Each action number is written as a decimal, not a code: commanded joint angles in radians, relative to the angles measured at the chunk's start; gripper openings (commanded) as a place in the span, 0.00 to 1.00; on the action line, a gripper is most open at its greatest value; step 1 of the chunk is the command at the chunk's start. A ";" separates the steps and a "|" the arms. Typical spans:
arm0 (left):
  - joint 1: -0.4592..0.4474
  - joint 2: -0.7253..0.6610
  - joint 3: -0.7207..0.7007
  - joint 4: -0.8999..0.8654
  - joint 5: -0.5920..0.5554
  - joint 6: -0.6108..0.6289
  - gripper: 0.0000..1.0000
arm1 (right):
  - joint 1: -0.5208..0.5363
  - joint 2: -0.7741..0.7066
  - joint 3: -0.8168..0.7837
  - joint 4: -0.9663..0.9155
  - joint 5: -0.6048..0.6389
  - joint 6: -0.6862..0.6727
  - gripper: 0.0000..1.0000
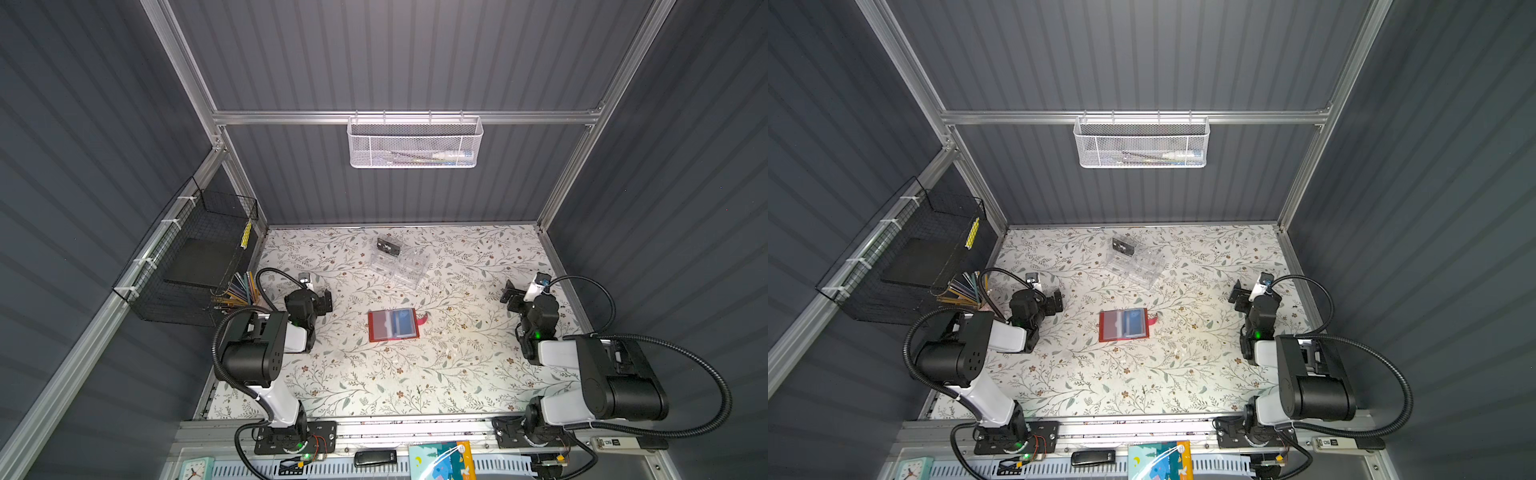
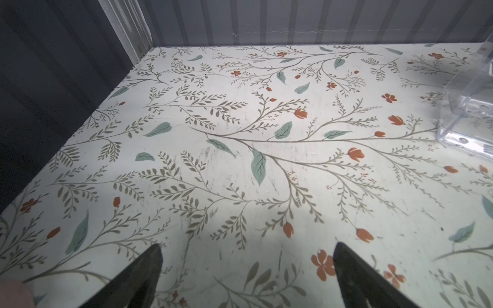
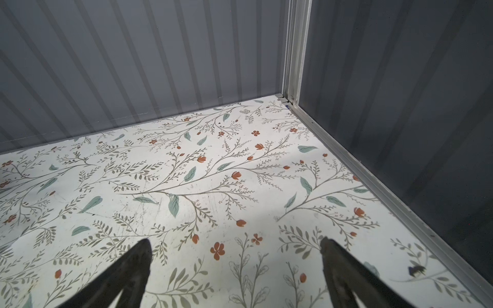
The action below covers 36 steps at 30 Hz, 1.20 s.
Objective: Take the credit cards out of the card holder
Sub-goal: Reset both arms
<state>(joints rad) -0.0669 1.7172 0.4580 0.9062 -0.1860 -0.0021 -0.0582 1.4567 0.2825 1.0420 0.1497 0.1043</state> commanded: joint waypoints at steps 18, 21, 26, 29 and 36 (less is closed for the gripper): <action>0.001 0.009 0.027 -0.004 0.047 0.037 1.00 | 0.006 -0.001 0.006 -0.003 0.025 0.002 0.99; 0.001 0.002 0.015 0.012 0.050 0.035 1.00 | 0.006 -0.001 0.006 -0.005 0.027 0.000 0.99; 0.002 0.002 0.015 0.014 0.061 0.042 1.00 | 0.008 -0.001 0.006 -0.003 0.027 0.000 0.99; 0.001 0.002 0.015 0.013 0.063 0.039 1.00 | 0.008 -0.006 -0.010 0.025 0.008 -0.009 0.99; 0.001 0.002 0.015 0.012 0.065 0.040 1.00 | 0.007 0.019 -0.024 0.090 0.028 -0.005 0.99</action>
<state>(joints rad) -0.0673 1.7172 0.4664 0.8993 -0.1299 0.0200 -0.0551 1.4395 0.2298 1.0916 0.1608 0.1043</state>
